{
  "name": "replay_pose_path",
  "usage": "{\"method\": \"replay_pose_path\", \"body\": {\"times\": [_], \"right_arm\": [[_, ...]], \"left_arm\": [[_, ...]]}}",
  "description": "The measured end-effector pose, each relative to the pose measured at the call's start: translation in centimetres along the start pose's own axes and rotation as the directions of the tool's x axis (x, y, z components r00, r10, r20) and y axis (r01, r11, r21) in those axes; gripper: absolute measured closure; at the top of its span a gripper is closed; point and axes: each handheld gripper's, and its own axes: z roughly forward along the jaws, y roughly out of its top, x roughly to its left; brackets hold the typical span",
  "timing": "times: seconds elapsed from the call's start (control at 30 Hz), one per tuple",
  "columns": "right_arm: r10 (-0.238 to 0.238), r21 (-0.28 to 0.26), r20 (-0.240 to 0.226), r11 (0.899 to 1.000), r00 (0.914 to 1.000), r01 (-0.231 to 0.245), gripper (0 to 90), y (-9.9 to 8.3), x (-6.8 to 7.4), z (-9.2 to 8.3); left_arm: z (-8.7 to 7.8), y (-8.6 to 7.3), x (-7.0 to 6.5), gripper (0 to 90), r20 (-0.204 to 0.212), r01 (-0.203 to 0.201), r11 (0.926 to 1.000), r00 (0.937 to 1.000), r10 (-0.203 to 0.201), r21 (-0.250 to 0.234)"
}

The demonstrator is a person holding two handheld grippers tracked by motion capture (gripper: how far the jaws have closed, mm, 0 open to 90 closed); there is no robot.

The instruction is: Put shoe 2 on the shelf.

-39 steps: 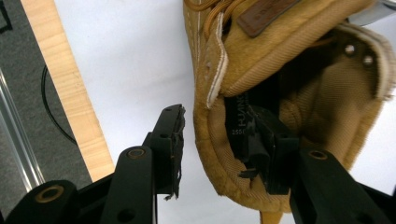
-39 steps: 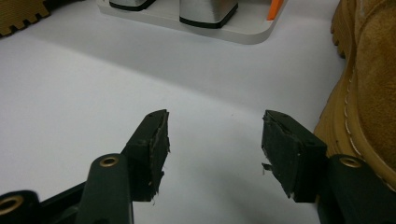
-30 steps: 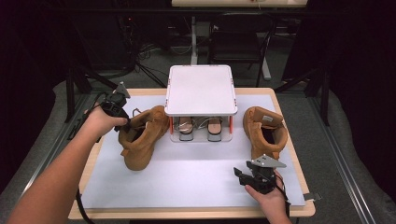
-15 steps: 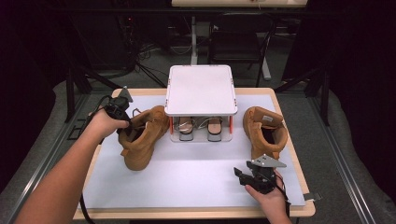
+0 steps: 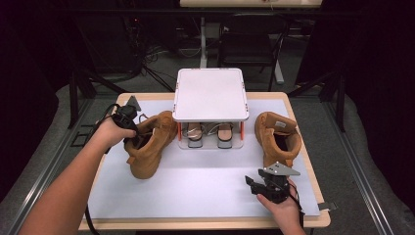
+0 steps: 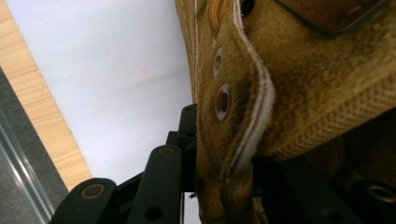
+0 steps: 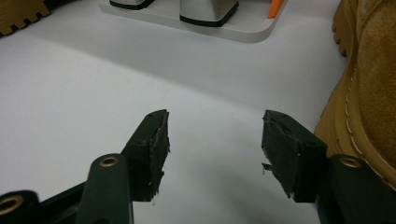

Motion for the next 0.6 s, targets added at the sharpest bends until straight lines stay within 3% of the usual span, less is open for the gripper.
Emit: {"method": "replay_pose_path", "body": {"times": [0.27, 0.37, 0.6], "right_arm": [[0.002, 0.005, -0.005, 1.000, 1.0000, -0.002, 41.4, 0.0, 0.0, 0.0], [0.008, 0.002, -0.005, 1.000, 1.0000, -0.008, 41.4, -0.1, -0.1, 0.0], [0.011, -0.001, -0.005, 1.000, 0.9999, -0.011, 41.4, -0.1, 0.0, 0.0]], "left_arm": [[-0.4, -0.2, -1.3, 78.3, -0.003, 0.006, 0.9996, 1.0000, -0.006, 0.026], [-0.3, -0.6, -1.7, 78.8, 0.031, 0.032, 0.9985, 0.9989, -0.034, 0.045], [-0.6, -2.0, -2.6, 78.8, 0.052, 0.062, 0.9965, 0.9966, -0.065, 0.057]]}}
